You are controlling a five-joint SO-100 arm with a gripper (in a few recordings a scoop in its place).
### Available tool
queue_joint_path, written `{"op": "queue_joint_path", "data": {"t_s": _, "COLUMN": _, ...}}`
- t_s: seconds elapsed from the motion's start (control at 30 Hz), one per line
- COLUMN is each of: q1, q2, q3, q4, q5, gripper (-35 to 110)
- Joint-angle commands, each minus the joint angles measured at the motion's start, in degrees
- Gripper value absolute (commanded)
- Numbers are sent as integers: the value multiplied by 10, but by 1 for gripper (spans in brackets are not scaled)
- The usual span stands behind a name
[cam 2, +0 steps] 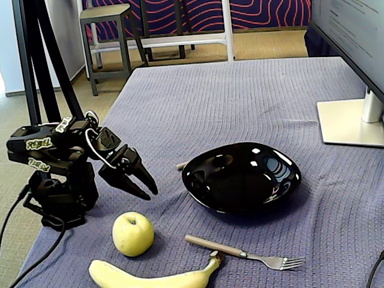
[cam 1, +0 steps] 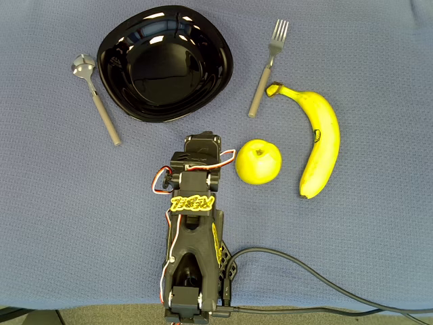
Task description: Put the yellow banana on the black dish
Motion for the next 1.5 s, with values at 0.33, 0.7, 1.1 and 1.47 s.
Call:
{"op": "queue_joint_path", "data": {"t_s": 0.33, "q1": -24, "q2": -4, "q3": -30, "q4": 5, "q5": 84, "gripper": 0}}
{"op": "queue_joint_path", "data": {"t_s": 0.7, "q1": -27, "q2": -123, "q3": -134, "q4": -24, "q5": 157, "gripper": 11}}
{"op": "queue_joint_path", "data": {"t_s": 1.1, "q1": -11, "q2": -345, "q3": -369, "q4": 66, "q5": 388, "gripper": 34}}
{"op": "queue_joint_path", "data": {"t_s": 1.47, "q1": 16, "q2": -457, "q3": -526, "q4": 155, "q5": 563, "gripper": 42}}
